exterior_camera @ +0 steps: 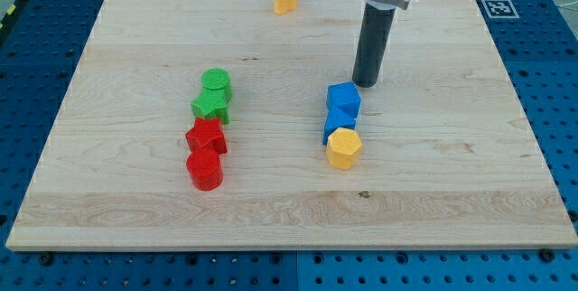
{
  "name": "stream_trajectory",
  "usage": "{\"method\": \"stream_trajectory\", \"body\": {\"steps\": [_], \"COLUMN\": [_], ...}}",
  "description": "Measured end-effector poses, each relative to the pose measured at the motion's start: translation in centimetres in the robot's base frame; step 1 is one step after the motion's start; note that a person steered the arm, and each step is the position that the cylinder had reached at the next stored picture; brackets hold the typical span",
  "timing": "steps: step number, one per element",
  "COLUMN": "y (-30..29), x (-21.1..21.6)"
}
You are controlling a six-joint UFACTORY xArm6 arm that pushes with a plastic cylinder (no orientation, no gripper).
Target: Move your arm to the up
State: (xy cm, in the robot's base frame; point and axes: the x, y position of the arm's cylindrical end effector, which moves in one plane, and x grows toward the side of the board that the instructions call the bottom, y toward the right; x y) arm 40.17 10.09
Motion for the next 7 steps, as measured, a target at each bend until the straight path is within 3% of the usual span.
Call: {"method": "stream_trajectory", "body": {"steps": [7], "y": [-6.2], "x": [-0.2]}}
